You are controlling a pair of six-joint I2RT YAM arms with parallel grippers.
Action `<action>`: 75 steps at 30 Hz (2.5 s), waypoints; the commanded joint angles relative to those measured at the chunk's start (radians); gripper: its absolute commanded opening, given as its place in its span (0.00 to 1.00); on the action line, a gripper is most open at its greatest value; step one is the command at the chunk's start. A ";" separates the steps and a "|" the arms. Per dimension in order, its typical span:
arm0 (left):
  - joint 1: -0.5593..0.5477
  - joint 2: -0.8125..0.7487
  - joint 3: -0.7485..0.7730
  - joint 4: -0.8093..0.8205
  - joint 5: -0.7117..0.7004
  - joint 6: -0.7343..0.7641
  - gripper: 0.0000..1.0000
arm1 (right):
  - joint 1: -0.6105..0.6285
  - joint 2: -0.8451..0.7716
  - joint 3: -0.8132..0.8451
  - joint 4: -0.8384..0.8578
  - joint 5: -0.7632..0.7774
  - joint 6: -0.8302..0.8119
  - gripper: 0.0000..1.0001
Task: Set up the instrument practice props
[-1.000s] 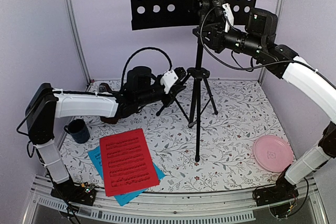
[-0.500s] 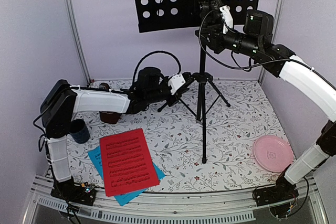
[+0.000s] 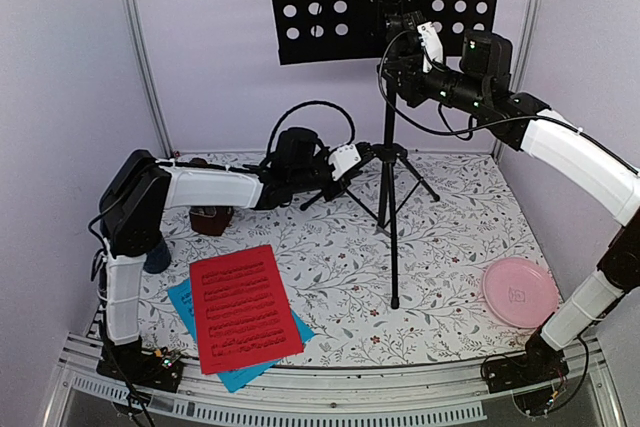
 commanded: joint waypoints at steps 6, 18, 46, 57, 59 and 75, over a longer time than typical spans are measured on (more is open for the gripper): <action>0.044 0.064 0.003 -0.134 -0.090 0.027 0.00 | -0.021 -0.047 0.010 0.313 -0.005 -0.044 0.30; 0.038 0.032 -0.021 -0.104 -0.069 -0.003 0.04 | -0.023 -0.108 -0.072 0.305 -0.063 -0.017 0.98; 0.183 -0.012 0.001 -0.249 0.471 -0.225 0.75 | 0.059 -0.291 -0.719 0.193 0.123 0.441 0.96; 0.187 0.083 0.113 -0.332 0.508 -0.180 0.66 | 0.122 -0.177 -0.799 0.203 0.181 0.525 0.87; 0.187 0.071 0.102 -0.338 0.521 -0.182 0.60 | 0.122 -0.167 -0.806 0.193 0.211 0.531 0.84; 0.183 -0.080 -0.193 -0.135 0.531 -0.246 0.36 | 0.031 -0.116 -0.784 0.148 0.281 0.474 0.54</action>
